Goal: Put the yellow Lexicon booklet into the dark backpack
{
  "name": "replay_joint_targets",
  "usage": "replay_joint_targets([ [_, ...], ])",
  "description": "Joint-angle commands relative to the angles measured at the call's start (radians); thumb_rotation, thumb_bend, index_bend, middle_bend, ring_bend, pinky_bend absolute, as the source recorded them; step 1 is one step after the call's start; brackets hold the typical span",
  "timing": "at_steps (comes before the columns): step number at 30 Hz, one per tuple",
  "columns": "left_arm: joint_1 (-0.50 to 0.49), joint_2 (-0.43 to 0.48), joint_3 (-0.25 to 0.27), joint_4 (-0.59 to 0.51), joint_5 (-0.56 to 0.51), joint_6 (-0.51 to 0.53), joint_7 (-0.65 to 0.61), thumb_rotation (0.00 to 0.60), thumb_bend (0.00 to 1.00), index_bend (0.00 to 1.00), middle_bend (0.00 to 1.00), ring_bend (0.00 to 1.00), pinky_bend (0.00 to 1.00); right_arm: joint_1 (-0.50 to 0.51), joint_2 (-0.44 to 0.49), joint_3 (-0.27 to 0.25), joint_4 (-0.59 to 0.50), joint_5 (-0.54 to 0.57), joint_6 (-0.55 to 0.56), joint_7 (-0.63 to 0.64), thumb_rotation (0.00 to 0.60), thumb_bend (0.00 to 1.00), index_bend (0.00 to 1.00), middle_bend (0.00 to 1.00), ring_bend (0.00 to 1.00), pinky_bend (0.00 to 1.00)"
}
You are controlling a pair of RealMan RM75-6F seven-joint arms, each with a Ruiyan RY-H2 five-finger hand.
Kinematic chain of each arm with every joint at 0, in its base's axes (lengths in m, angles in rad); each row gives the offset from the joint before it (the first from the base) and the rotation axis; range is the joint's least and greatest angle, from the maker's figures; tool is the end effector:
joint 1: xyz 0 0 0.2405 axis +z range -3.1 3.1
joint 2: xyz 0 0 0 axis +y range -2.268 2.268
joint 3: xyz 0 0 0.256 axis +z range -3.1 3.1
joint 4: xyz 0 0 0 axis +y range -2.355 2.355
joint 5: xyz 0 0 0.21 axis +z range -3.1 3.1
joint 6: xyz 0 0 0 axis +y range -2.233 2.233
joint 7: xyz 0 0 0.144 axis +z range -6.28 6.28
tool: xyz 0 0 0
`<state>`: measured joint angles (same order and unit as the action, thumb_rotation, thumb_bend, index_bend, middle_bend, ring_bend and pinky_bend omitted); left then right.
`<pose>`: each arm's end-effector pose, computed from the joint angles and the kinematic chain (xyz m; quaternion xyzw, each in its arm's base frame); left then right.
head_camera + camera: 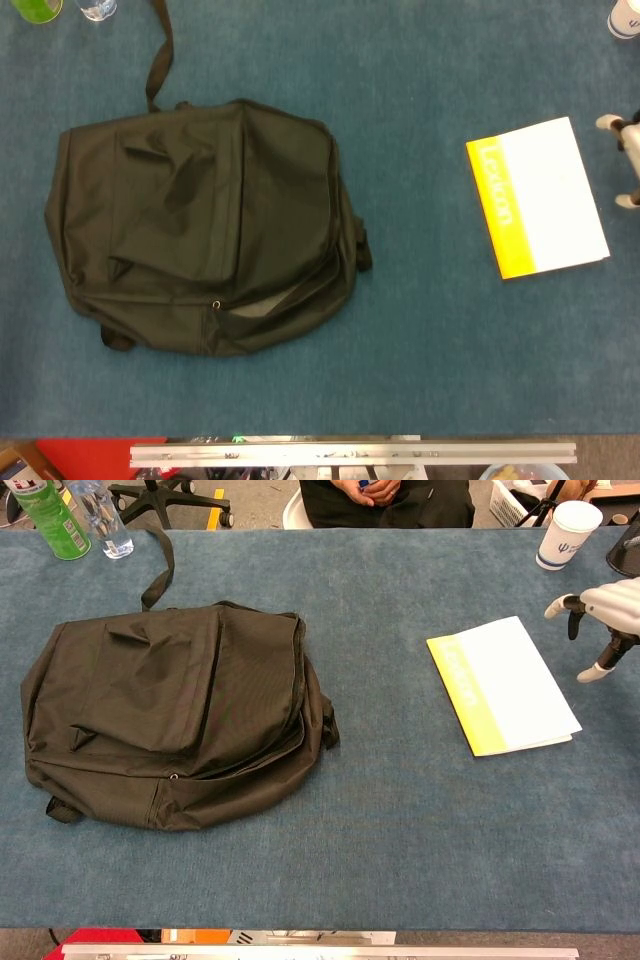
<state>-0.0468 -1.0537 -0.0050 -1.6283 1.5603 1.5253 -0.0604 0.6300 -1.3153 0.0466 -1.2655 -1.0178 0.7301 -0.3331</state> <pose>-0.3125 0.1597 0.1743 -0.6024 -0.3911 -0.3903 0.5760 -0.3142 -0.3467 0.0673 0.7445 -0.3935 0.1386 0.5211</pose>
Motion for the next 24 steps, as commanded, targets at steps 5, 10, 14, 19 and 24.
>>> replay_joint_targets([
  [5, 0.001, 0.0, 0.0, 0.005, 0.0, 0.001, -0.008, 0.6, 0.22, 0.15, 0.22, 0.12, 0.17, 0.04, -0.06, 0.003, 0.029, 0.043, -0.028, -0.062, 0.6, 0.04, 0.2, 0.42, 0.19, 0.27],
  [10, 0.003, 0.002, 0.002, 0.011, 0.002, 0.005, -0.021, 0.6, 0.22, 0.15, 0.22, 0.12, 0.17, 0.069, -0.093, 0.015, 0.042, 0.079, -0.038, -0.092, 0.6, 0.04, 0.2, 0.42, 0.19, 0.27],
  [14, 0.007, 0.003, 0.003, 0.015, 0.004, 0.011, -0.036, 0.6, 0.22, 0.15, 0.22, 0.12, 0.17, 0.093, -0.109, 0.029, 0.024, 0.081, -0.033, -0.102, 0.6, 0.04, 0.2, 0.42, 0.19, 0.27],
  [19, 0.012, 0.006, 0.004, 0.015, 0.005, 0.019, -0.041, 0.6, 0.22, 0.15, 0.22, 0.12, 0.17, 0.124, -0.129, 0.041, 0.011, 0.079, -0.029, -0.117, 0.6, 0.04, 0.21, 0.42, 0.19, 0.27],
  [24, 0.026, 0.014, 0.009, 0.012, 0.007, 0.037, -0.05, 0.6, 0.22, 0.15, 0.22, 0.12, 0.17, 0.138, -0.118, 0.058, -0.01, 0.102, 0.002, -0.135, 0.6, 0.05, 0.2, 0.42, 0.19, 0.27],
])
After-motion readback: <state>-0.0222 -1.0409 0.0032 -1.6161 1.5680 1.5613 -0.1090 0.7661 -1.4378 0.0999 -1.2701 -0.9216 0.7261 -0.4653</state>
